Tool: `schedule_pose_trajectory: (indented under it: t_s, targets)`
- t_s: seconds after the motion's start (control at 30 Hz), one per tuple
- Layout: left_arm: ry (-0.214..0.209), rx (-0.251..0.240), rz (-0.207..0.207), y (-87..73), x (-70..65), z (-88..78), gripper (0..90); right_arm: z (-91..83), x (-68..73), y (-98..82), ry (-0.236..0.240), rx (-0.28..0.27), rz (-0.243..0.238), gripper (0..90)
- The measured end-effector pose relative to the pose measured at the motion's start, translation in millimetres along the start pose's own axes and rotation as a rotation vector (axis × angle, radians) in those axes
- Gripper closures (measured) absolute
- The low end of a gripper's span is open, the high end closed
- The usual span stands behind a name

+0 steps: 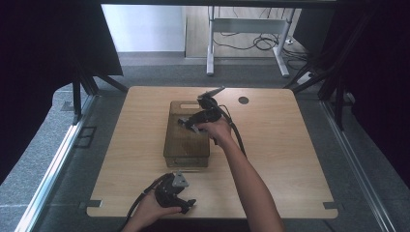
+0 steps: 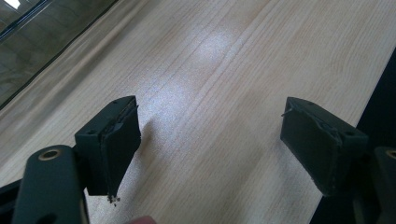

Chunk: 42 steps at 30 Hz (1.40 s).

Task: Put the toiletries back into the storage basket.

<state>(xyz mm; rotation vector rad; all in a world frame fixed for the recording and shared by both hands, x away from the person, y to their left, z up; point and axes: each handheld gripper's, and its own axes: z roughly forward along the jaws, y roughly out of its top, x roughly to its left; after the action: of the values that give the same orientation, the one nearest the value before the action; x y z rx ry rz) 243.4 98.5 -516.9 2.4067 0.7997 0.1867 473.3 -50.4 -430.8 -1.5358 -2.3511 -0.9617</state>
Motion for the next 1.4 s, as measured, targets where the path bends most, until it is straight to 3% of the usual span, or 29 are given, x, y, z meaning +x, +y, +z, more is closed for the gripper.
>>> schedule_pose_trajectory:
  t_s: [0.77,1.1,1.4]
  targets:
    - [-0.007,-0.012,0.014,1.0,-1.4,-2.4,20.3,38.3,9.4,0.3,-0.086,0.013,0.046,45.6]
    - [-0.01,-0.011,0.016,1.2,-2.5,-1.5,20.3,51.2,17.1,-2.9,-0.135,0.028,0.044,45.5]
    - [-0.01,-0.013,0.015,1.2,-1.7,-2.7,20.3,59.7,20.7,-6.9,-0.144,0.039,0.042,45.1]
